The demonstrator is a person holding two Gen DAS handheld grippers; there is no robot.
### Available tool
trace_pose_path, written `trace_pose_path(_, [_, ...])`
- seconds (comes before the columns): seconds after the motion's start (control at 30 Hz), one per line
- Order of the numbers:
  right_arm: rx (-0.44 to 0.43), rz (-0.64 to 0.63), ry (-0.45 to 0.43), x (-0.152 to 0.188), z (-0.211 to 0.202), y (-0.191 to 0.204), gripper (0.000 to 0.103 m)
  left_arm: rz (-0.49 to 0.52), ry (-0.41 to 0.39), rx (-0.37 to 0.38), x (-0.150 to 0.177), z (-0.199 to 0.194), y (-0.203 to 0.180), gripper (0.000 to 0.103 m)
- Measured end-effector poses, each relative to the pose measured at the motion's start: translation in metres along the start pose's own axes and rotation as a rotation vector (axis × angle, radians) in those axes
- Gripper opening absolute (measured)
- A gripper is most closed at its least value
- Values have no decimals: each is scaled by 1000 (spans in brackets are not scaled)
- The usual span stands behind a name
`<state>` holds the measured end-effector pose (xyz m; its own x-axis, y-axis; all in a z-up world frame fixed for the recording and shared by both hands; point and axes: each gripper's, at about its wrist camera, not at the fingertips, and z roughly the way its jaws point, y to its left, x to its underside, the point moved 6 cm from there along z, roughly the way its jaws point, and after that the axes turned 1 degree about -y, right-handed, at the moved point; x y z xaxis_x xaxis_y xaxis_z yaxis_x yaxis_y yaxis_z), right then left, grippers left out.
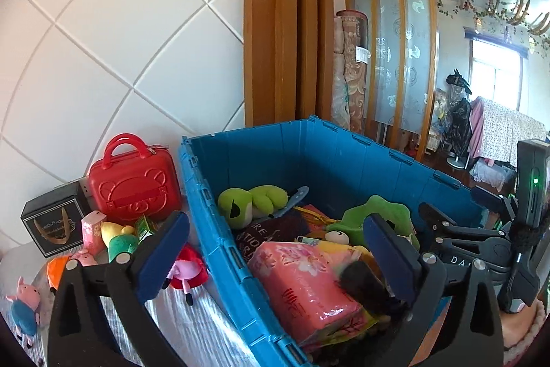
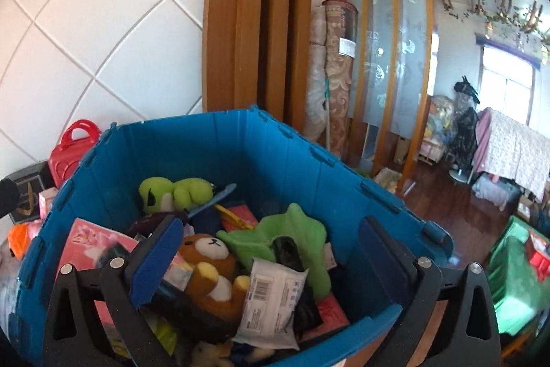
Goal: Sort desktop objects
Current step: 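Withdraw both tools from the bin back toward the bed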
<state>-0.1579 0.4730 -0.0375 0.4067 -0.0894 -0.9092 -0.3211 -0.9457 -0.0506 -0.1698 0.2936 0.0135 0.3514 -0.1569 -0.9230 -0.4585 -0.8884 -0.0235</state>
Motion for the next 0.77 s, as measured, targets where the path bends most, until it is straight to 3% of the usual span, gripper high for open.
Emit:
trace_pose_path(0.17, [-37, 6, -16, 4, -32, 17, 103, -16, -35, -38, 13, -37, 32, 103])
trace_pose_path(0.3, [-93, 3, -36, 10, -68, 47, 103, -51, -10, -37, 30, -63, 61, 103])
trace_pose_path(0.47, [-161, -22, -25, 22, -108, 96, 103, -73, 48, -106, 50, -89, 93, 103])
trace_pose_path(0.67, [-214, -60, -6, 40, -141, 140, 103, -78, 63, -180, 68, -121, 114, 103])
trace_pose_path(0.77, [-219, -68, -6, 47, -153, 151, 103, -89, 64, -182, 74, -134, 122, 103])
